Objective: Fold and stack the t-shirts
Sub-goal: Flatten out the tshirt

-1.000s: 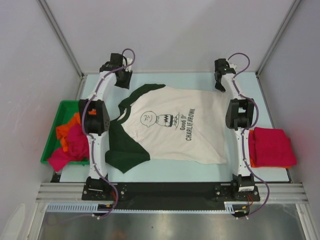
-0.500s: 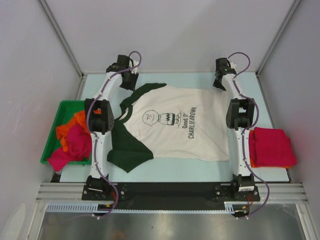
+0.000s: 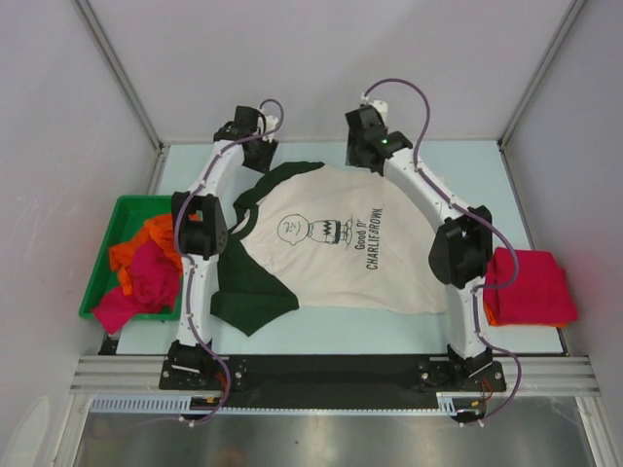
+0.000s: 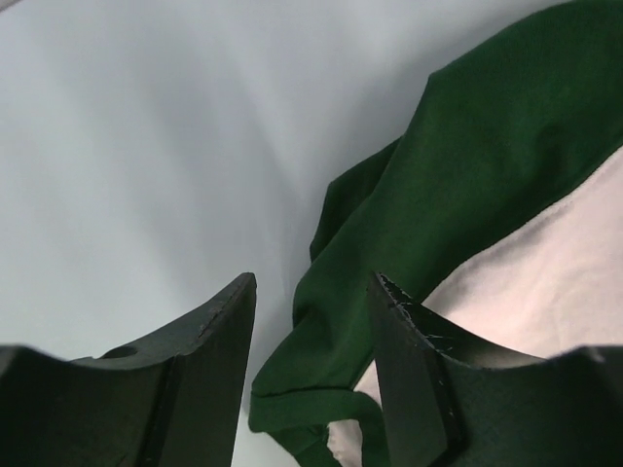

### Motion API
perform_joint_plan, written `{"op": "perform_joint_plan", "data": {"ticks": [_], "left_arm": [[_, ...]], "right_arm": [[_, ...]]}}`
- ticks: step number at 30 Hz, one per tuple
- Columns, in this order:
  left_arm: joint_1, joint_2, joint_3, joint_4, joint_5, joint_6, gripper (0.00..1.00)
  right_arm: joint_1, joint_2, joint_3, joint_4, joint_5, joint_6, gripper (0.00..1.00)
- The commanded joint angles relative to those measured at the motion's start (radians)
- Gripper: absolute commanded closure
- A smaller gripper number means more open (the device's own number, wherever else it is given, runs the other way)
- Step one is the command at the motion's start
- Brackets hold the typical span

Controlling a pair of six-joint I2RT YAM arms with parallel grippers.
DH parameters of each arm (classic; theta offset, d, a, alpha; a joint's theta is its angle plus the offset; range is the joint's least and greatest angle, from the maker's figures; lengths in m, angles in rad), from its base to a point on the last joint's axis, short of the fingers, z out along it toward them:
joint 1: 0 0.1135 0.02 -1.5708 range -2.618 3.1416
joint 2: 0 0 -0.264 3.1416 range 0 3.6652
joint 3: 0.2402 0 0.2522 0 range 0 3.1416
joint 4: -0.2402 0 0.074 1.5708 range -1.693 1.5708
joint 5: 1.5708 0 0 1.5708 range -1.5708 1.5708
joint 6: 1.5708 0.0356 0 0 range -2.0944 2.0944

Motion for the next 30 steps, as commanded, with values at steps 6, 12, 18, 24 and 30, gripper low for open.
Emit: {"op": "perform_joint_plan", "data": {"ticks": [6, 12, 18, 24, 30], "left_arm": [[-0.025, 0.055, 0.038, 0.017, -0.004, 0.082, 0.46], [-0.026, 0.066, 0.039, 0.025, -0.029, 0.085, 0.91], [-0.028, -0.032, -0.035, 0.084, -0.049, 0.067, 1.0], [-0.059, -0.176, -0.158, 0.098, -0.012, 0.076, 1.0], [-0.138, -0.347, -0.369, 0.065, 0.057, 0.102, 1.0]], "right_arm": [[0.115, -0.219, -0.198, 0.016, 0.05, 0.041, 0.48], [0.114, -0.233, -0.219, 0.021, 0.058, 0.039, 0.48], [0.117, -0.235, -0.261, 0.05, 0.055, 0.05, 0.49], [0.123, -0.245, -0.313, 0.08, 0.062, 0.059, 0.5], [0.123, -0.267, -0.369, 0.099, 0.067, 0.079, 0.51]]}}
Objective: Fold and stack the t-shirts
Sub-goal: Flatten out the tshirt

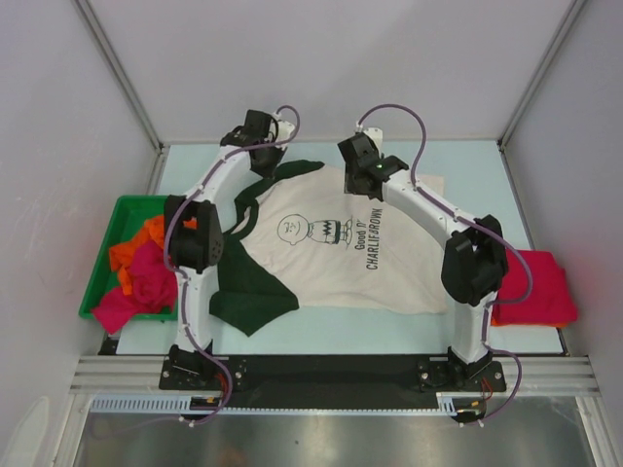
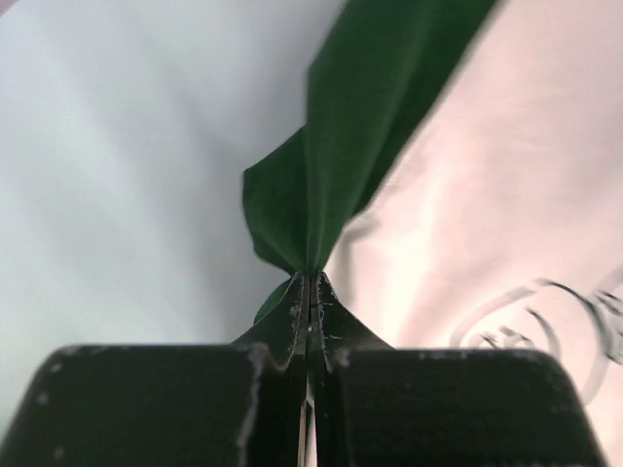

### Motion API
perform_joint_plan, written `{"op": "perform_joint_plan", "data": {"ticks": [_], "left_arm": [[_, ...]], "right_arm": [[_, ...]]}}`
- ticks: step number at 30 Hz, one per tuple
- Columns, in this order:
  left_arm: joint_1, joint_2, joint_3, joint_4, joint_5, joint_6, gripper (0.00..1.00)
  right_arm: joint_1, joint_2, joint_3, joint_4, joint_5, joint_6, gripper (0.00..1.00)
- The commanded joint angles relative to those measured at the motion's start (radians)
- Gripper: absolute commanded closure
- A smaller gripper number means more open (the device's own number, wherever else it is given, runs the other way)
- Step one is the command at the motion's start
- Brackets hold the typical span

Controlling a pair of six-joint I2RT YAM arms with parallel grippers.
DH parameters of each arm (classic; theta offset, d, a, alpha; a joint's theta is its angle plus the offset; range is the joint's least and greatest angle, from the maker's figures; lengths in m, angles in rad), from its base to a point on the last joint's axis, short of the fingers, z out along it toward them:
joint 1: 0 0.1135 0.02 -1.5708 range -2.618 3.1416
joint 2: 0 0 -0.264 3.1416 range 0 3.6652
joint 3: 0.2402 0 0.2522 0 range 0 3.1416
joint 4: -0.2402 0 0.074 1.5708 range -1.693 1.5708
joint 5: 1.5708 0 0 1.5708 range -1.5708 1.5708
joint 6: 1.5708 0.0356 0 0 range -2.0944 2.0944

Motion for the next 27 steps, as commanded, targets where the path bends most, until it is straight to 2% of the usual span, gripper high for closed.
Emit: {"op": "perform_joint_plan", "data": {"ticks": [1, 5, 12, 18, 20, 21, 23, 27], "left_arm": [[-0.086, -0.182, -0.14, -0.004, 0.079, 0.027, 1.0], [-0.141, -0.259, -0.25, -0.039, 0.113, 0.03, 1.0], [-0.204, -0.298, -0.384, -0.136, 0.188, 0.04, 1.0], [-0.249, -0.247, -0.312, -0.297, 0.276, 0.085, 1.0], [-0.253, -0.247, -0.293, -0.271, 0.247, 0.061, 0.98], [-0.25, -0.256, -0.289, -0.248, 0.234, 0.047, 0.89], [-0.226, -0.281, -0.27, -0.184, 0.221, -0.001, 0.8], [-0.168, -0.233, -0.077, -0.165, 0.201, -0.059, 0.49]], "right_arm": [[0.006, -0.076, -0.032, 0.052, 0.02, 0.027, 0.51], [0.007, -0.082, -0.064, 0.058, 0.012, 0.045, 0.51], [-0.004, -0.093, -0.092, 0.06, 0.012, 0.047, 0.51], [-0.017, -0.096, -0.098, 0.061, 0.0, 0.051, 0.51], [-0.022, -0.099, -0.098, 0.061, -0.003, 0.05, 0.51], [-0.024, -0.098, -0.096, 0.061, -0.003, 0.051, 0.51], [-0.027, -0.104, -0.098, 0.061, -0.002, 0.05, 0.51], [-0.033, -0.111, -0.107, 0.061, -0.002, 0.051, 0.5]]}}
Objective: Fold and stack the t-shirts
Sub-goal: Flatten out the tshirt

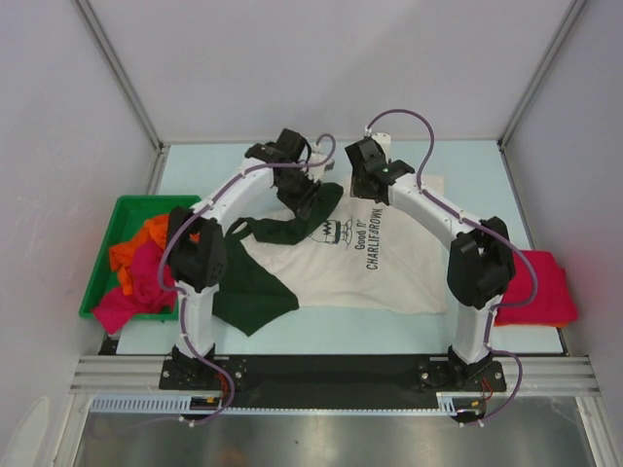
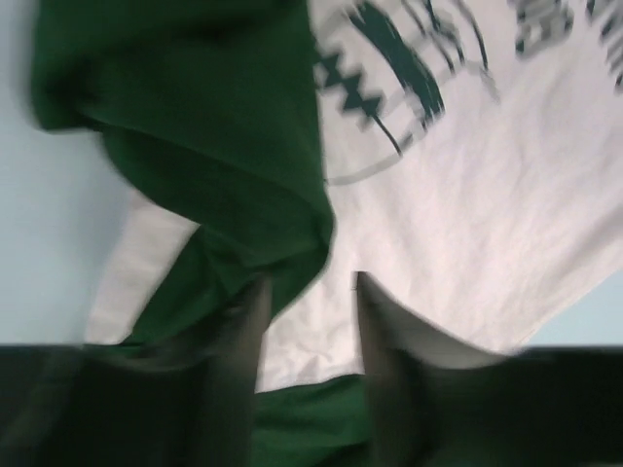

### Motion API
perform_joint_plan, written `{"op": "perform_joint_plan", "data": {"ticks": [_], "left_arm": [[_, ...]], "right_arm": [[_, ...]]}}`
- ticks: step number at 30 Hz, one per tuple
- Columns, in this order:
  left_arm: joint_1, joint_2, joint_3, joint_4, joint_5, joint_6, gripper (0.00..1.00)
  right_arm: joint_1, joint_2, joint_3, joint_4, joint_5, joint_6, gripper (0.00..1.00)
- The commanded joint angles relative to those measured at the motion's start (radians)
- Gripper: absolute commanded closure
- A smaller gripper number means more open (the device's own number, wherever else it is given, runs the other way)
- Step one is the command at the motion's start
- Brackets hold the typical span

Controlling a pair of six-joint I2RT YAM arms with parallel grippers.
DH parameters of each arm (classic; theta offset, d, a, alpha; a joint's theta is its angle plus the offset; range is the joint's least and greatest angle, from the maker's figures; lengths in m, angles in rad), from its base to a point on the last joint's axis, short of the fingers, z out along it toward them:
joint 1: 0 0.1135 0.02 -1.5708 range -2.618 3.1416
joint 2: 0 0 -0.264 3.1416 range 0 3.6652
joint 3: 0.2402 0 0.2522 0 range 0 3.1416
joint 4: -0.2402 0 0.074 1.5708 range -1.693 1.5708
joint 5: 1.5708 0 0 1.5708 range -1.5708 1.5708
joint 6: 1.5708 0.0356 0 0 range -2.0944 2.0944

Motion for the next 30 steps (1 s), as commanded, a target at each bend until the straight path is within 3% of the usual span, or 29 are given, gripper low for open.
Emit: {"op": "perform_joint_plan", "data": {"ticks": [1, 6, 22, 28, 30], "left_arm": [[0.083, 0.023, 0.227, 0.072, -0.016, -0.081, 0.46], [0.126, 0.165, 0.396, 0.07, -0.059, -0.153, 0.44], [0.123, 0.282, 0.29, 0.127, -0.054, -0.188, 0.45], [0.121, 0.296, 0.276, 0.129, -0.032, -0.19, 0.59], [0.12, 0.299, 0.269, 0.13, -0.027, -0.19, 0.71]], "right_arm": [[-0.008, -0.067, -0.008, 0.024, 0.008, 0.017, 0.5], [-0.012, -0.076, -0.026, 0.024, 0.008, 0.018, 0.5], [-0.031, -0.088, -0.071, 0.038, -0.001, 0.021, 0.51], [-0.034, -0.085, -0.075, 0.036, -0.006, 0.021, 0.5], [-0.035, -0.082, -0.077, 0.038, -0.009, 0.017, 0.51]]}}
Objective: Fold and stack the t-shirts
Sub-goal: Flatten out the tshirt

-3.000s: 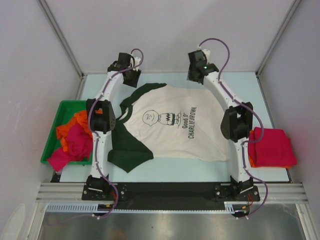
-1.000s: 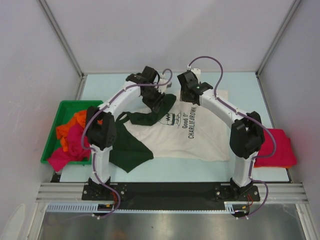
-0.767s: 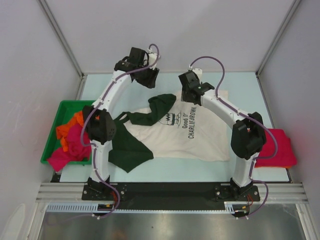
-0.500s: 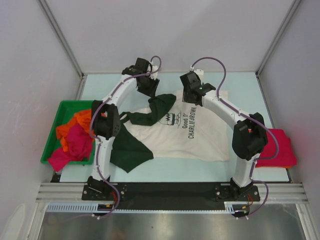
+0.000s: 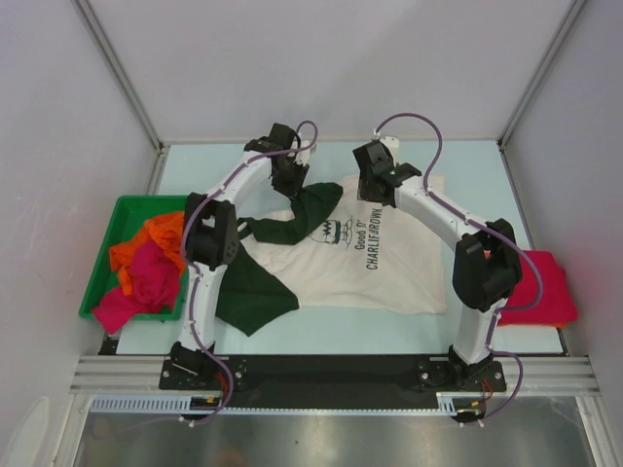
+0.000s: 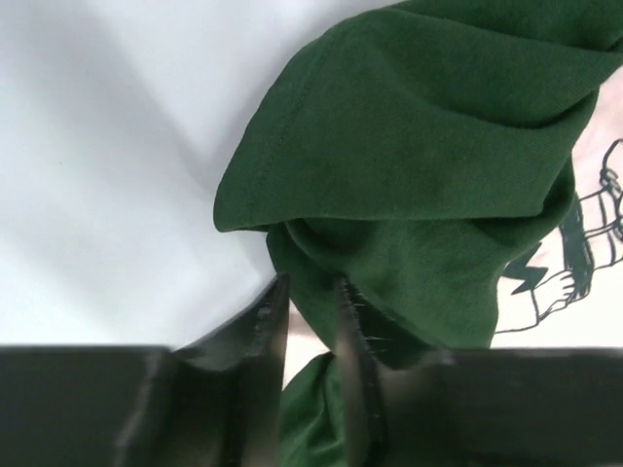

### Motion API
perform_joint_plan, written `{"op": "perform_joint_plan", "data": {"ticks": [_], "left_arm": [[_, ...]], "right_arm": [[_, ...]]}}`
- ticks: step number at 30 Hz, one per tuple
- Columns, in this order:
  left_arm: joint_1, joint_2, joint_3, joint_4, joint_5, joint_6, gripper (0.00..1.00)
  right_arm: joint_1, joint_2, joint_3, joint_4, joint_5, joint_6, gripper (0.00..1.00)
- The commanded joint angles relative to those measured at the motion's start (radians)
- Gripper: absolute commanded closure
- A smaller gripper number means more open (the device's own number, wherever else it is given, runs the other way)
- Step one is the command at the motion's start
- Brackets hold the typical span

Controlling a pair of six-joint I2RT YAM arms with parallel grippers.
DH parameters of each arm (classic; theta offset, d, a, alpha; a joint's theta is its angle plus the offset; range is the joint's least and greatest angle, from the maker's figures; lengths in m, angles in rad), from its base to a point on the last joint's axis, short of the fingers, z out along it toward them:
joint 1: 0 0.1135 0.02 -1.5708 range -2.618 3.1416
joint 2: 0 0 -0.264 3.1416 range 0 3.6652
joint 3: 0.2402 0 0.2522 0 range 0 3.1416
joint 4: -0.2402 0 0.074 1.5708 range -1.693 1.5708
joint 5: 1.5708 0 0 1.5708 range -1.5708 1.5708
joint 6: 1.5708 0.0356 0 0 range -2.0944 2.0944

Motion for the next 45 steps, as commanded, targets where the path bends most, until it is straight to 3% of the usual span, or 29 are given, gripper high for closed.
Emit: {"op": "perform_joint_plan", "data": {"ticks": [1, 5, 12, 13, 15, 16, 19, 27, 32, 35, 36, 38, 45], "left_arm": [[-0.003, 0.006, -0.011, 0.024, 0.023, -0.009, 0.8], [-0.003, 0.01, -0.017, 0.024, 0.023, -0.006, 1.0], [-0.003, -0.012, -0.032, 0.051, -0.003, -0.012, 1.0], [-0.003, -0.02, -0.034, 0.056, -0.009, -0.014, 0.86], [0.002, -0.033, -0.042, 0.086, -0.024, -0.021, 0.73], [0.002, -0.043, -0.049, 0.1, -0.03, -0.021, 0.56], [0.003, -0.021, -0.013, 0.108, -0.053, -0.023, 0.39], [0.006, 0.055, 0.067, 0.085, -0.044, -0.018, 0.37], [0.006, 0.097, 0.096, 0.044, -0.006, -0.009, 0.51], [0.006, 0.094, 0.08, 0.045, -0.001, -0.005, 0.74], [0.006, 0.088, 0.07, 0.045, -0.003, -0.004, 0.87], [0.006, 0.079, 0.061, 0.054, -0.01, -0.008, 0.98], [0.008, -0.021, 0.012, 0.106, -0.065, -0.011, 1.0]], "right_arm": [[-0.005, -0.039, -0.003, 0.025, 0.0, 0.009, 0.51], [-0.009, -0.042, -0.003, 0.025, 0.001, 0.009, 0.51], [-0.01, -0.042, -0.012, 0.03, -0.006, 0.018, 0.51], [-0.01, -0.041, -0.018, 0.033, -0.011, 0.018, 0.51], [-0.01, -0.046, -0.027, 0.034, -0.016, 0.024, 0.51], [-0.01, -0.047, -0.033, 0.039, -0.017, 0.028, 0.51], [-0.01, -0.049, -0.039, 0.037, -0.019, 0.031, 0.51], [-0.012, -0.058, -0.053, 0.033, -0.016, 0.028, 0.51], [-0.018, -0.064, -0.059, 0.031, -0.014, 0.028, 0.51], [-0.022, -0.061, -0.059, 0.034, -0.016, 0.026, 0.51], [-0.022, -0.058, -0.059, 0.036, -0.017, 0.026, 0.51], [-0.022, -0.055, -0.058, 0.04, -0.022, 0.025, 0.51], [-0.018, -0.046, -0.053, 0.04, -0.031, 0.032, 0.51]]}}
